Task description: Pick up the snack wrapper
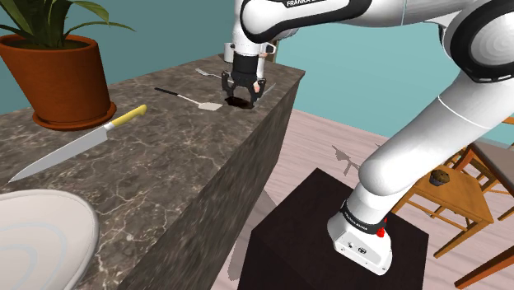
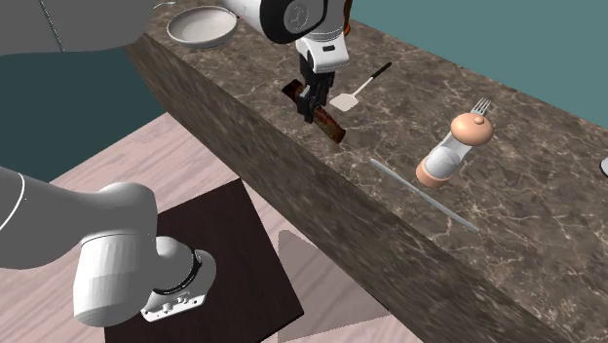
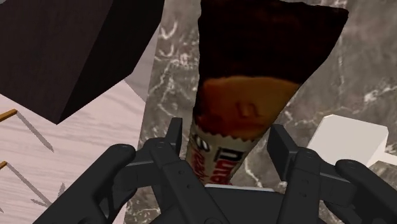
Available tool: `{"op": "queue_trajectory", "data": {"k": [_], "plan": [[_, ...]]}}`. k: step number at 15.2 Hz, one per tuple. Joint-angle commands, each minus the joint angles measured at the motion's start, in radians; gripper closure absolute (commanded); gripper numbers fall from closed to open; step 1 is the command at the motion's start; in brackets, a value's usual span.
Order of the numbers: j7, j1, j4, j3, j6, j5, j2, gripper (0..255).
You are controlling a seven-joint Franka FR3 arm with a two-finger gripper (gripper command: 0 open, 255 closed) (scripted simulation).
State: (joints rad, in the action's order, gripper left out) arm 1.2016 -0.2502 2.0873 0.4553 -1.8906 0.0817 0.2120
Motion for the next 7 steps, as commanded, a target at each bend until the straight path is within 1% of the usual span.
{"op": "queue_trajectory", "data": {"k": [1, 5, 7], "plan": [[0.000, -0.001, -0.025, -0.001, 0.027, 0.000, 0.002, 255], [-0.001, -0.002, -0.075, -0.005, 0.081, 0.000, 0.006, 255], [-0.001, -0.002, -0.077, -0.005, 0.083, 0.000, 0.006, 255]]}}
